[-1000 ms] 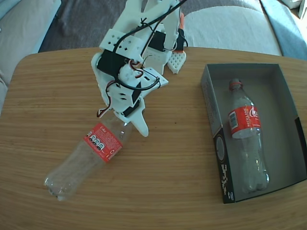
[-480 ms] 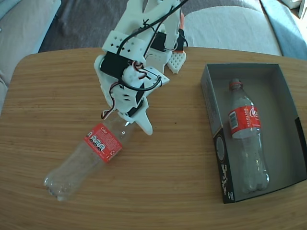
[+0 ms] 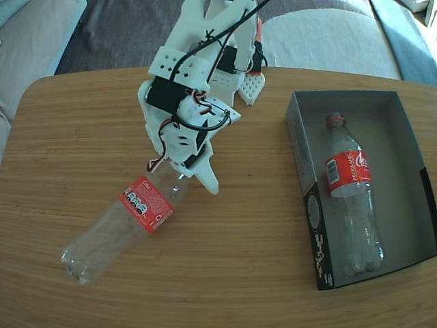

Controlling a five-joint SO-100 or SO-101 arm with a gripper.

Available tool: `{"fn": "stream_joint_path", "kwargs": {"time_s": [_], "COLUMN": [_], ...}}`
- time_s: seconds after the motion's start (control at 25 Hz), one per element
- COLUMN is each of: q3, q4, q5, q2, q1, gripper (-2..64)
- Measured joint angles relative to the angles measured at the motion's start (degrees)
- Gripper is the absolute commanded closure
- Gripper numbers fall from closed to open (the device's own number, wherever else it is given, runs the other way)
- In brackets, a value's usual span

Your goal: Grasp the bottles and put them in the box.

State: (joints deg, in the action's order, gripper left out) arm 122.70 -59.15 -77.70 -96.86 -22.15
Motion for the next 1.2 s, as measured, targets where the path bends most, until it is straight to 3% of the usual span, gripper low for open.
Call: {"fn": "stream_joint_path", "kwargs": {"time_s": [1.04,1.2], "q3": [3.3,3.3], "q4": [5.8,5.8], "q5": [-0.4,-0.4], "q2": [0.0,0.0], "q1": [-0.7,-0.1], "gripper": [15.6,27.4]}}
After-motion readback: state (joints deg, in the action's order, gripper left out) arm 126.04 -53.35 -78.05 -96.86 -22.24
